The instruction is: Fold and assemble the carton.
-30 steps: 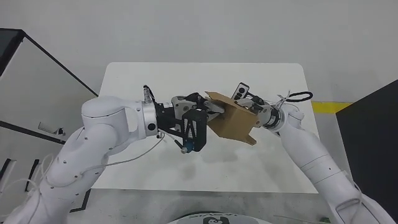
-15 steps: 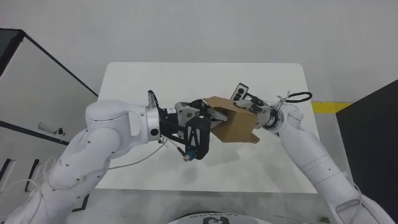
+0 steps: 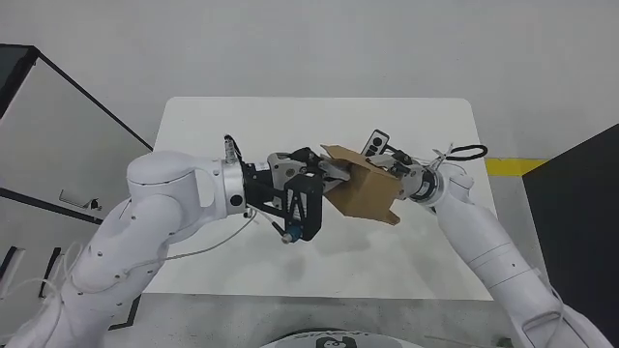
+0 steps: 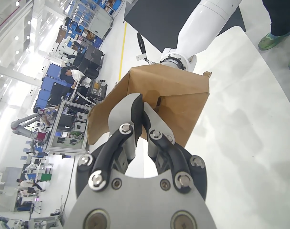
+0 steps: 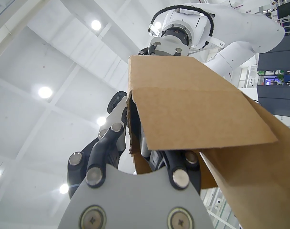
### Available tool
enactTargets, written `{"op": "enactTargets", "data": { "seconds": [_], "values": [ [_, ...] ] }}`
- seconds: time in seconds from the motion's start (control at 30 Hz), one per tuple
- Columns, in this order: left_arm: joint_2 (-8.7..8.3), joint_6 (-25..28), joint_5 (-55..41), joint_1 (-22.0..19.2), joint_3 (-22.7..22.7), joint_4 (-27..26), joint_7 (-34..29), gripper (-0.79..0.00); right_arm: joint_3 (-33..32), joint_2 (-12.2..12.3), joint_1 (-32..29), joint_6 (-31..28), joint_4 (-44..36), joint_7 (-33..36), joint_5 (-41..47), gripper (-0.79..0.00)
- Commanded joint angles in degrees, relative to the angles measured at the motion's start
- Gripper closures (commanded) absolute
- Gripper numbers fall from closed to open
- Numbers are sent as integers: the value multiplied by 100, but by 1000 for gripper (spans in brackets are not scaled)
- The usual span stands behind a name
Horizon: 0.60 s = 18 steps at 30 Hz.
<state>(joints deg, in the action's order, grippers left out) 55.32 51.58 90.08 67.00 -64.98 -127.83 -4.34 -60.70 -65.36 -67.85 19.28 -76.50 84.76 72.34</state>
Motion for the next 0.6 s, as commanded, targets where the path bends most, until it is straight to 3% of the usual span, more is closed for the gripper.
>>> {"op": "enactTargets", "data": {
  "seconds": [0.0,0.2,0.57],
  "values": [
    [5,41,-13,5,73,2,40,0,4,-4,-11,7,-10,-8,-7,0],
    [21,39,52,-76,192,22,52,0,-2,-17,-28,8,-31,-26,-19,0],
    [-29,-6,-25,49,-207,7,87,0,-125,-14,-106,-42,-47,-50,-31,0]
  ]
}}
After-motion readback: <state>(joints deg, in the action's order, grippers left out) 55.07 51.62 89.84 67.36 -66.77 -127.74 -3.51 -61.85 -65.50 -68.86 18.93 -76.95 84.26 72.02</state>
